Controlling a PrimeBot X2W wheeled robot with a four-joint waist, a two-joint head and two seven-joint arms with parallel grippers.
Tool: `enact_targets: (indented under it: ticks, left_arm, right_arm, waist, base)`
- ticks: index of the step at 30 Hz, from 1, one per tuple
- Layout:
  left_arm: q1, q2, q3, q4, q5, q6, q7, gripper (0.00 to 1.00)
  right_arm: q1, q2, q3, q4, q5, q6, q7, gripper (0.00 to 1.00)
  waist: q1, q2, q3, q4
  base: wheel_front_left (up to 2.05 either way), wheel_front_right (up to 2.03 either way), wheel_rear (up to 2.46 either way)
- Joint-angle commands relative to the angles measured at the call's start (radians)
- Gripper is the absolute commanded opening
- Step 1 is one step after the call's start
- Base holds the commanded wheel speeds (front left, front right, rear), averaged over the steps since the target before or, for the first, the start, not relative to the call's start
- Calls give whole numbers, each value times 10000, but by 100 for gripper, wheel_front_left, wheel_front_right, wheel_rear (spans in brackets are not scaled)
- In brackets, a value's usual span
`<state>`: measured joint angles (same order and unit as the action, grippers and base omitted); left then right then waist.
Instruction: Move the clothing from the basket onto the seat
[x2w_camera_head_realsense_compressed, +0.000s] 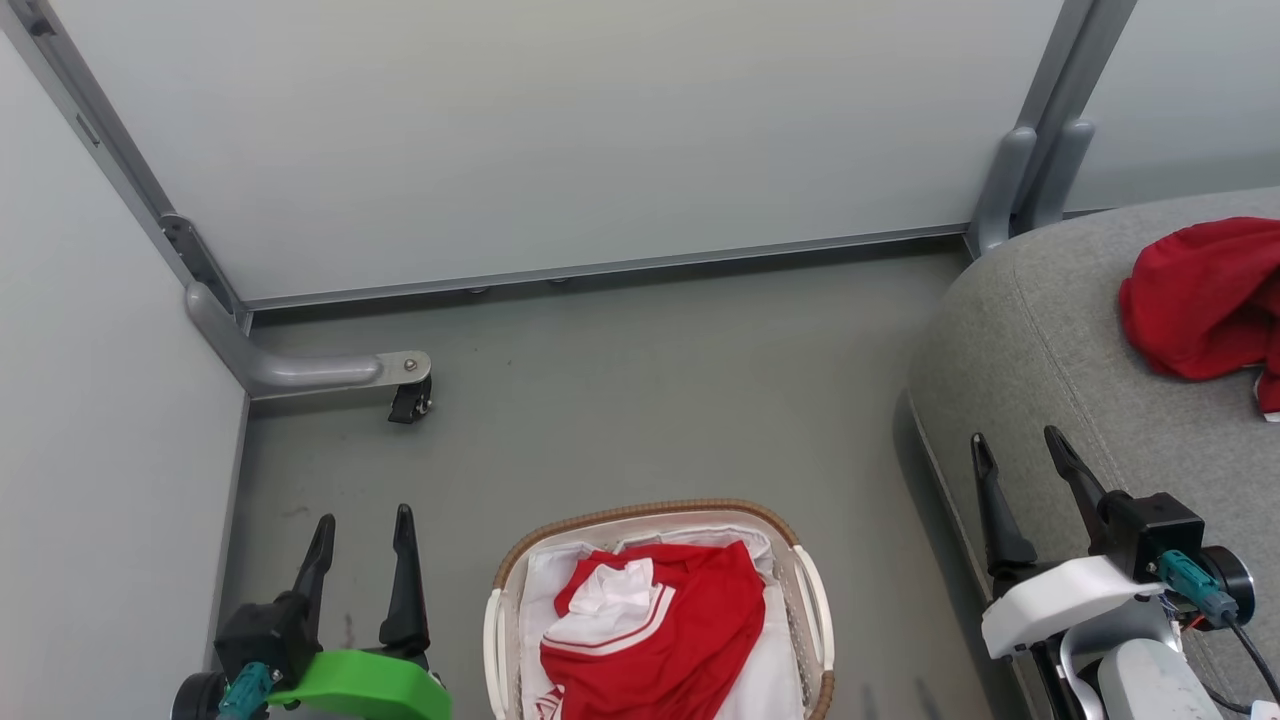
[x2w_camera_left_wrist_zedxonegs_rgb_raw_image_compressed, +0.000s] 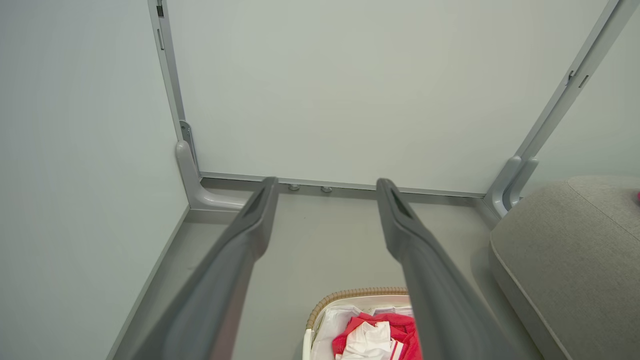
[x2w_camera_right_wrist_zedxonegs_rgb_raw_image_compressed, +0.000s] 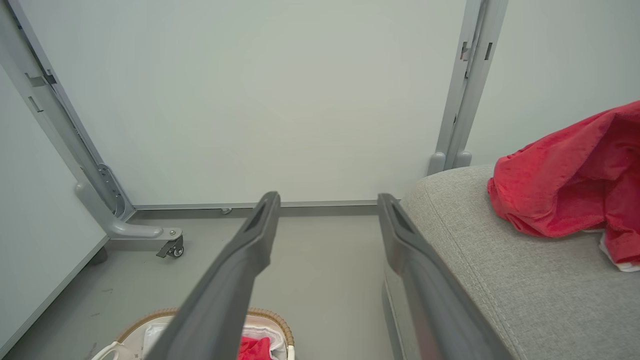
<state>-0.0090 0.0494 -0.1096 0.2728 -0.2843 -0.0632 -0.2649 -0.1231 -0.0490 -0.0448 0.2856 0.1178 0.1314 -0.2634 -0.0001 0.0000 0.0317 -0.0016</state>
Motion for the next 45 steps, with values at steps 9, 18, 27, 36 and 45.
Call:
enact_targets:
  ticks: [9, 18, 27, 36, 45]
  left_arm:
    - [1, 20, -78, 82, -51, -50, 8, 100]
    - [-88, 20, -107, 65, -30, -67, 9, 100]
    - [-449, 20, -362, 121, -49, -96, 9, 100]
    - [-1680, 23, -1303, 929, 242, -224, 8, 100]
    - [-3464, 29, -2235, 2973, 657, -416, 8, 100]
  right_arm:
    - [-41, -29, 31, 22, -35, -14, -21, 100]
    - [-96, -30, 68, 36, -23, -12, -21, 100]
    - [-373, -30, 22, -116, -69, -12, -21, 100]
    - [-1016, -28, 24, -355, -169, -12, -21, 100]
    - [-1916, -26, 160, -682, 13, -12, -21, 100]
  waist:
    - [1, 0, 71, 5]
    - [1, 0, 129, 16]
    - [1, 0, 516, -64]
    - [1, 0, 1606, -427]
    - [1, 0, 3513, -1208]
  base:
    - [0, 0, 0]
    - [0, 0, 0]
    - [0, 0, 0]
    - [0, 0, 0]
    - [0, 0, 0]
